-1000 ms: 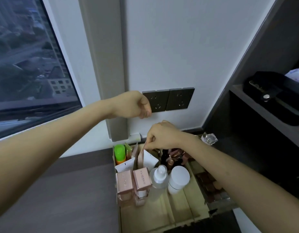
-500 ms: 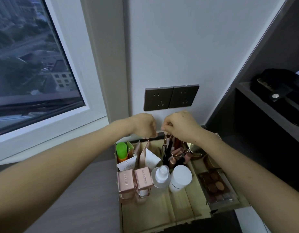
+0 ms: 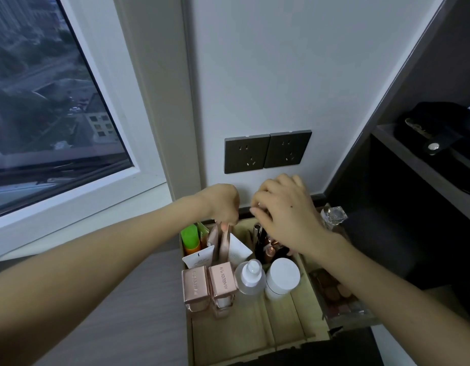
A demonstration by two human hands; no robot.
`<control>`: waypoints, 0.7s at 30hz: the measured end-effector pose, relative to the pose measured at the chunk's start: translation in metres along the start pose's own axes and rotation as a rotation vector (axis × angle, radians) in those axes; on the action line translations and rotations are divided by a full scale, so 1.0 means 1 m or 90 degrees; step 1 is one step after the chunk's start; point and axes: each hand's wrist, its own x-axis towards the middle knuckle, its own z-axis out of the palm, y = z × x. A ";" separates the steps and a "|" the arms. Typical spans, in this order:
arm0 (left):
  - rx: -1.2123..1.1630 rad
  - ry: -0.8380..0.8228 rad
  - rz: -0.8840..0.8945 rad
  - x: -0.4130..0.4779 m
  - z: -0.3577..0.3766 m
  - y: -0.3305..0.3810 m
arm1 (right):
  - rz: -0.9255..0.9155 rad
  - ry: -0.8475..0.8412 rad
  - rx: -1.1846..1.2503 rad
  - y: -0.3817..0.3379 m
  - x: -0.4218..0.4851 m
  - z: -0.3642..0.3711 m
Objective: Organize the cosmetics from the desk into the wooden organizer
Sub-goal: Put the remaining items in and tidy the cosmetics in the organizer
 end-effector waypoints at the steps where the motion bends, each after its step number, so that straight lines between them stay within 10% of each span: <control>1: -0.008 -0.004 -0.005 0.000 0.000 0.000 | -0.011 0.008 0.017 -0.004 -0.003 -0.001; 7: -0.089 0.002 -0.032 -0.002 -0.001 -0.002 | -0.062 -0.147 0.040 -0.022 -0.014 0.001; 21: -0.130 -0.005 -0.045 -0.009 -0.003 -0.005 | 0.044 -0.120 0.070 -0.033 0.001 -0.001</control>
